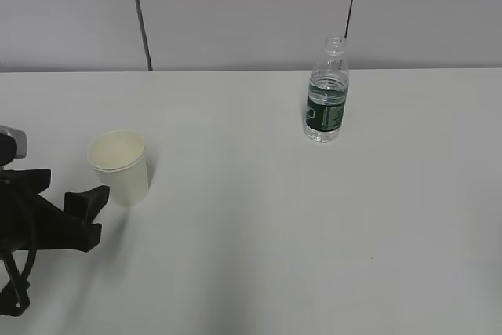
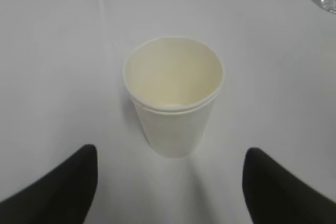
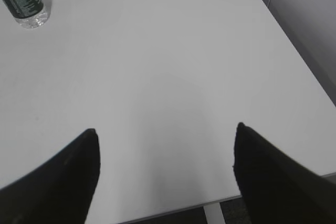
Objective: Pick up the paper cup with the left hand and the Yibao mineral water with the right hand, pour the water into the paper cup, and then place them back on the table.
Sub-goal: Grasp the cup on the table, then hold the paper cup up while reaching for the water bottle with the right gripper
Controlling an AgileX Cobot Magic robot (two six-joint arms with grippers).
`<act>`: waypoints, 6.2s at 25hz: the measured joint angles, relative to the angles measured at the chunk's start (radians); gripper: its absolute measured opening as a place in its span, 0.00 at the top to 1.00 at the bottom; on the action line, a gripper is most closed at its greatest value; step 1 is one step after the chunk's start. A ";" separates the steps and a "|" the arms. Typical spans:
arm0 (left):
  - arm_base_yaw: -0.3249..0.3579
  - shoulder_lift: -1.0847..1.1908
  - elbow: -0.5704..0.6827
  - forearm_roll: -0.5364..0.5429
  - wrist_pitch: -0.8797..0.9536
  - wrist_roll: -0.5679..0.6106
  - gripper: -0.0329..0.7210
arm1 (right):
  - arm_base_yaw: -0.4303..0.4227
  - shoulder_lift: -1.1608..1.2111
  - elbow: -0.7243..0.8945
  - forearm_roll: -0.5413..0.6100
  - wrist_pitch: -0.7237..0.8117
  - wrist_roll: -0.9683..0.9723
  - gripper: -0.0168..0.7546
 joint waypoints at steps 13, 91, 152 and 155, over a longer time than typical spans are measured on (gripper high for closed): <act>0.000 0.201 -0.007 0.018 -0.238 -0.070 0.26 | 0.000 0.000 0.000 0.000 0.000 0.000 0.22; -0.002 0.469 -0.276 0.120 -0.407 -0.096 0.38 | 0.000 0.004 0.000 0.006 -0.002 0.000 0.22; -0.005 0.171 -0.212 0.329 -0.141 -0.146 0.37 | 0.305 2.123 -0.372 -0.086 -2.073 0.009 0.11; -0.005 0.171 -0.212 0.329 -0.140 -0.146 0.37 | 0.305 2.174 -0.429 -0.086 -2.080 0.015 0.11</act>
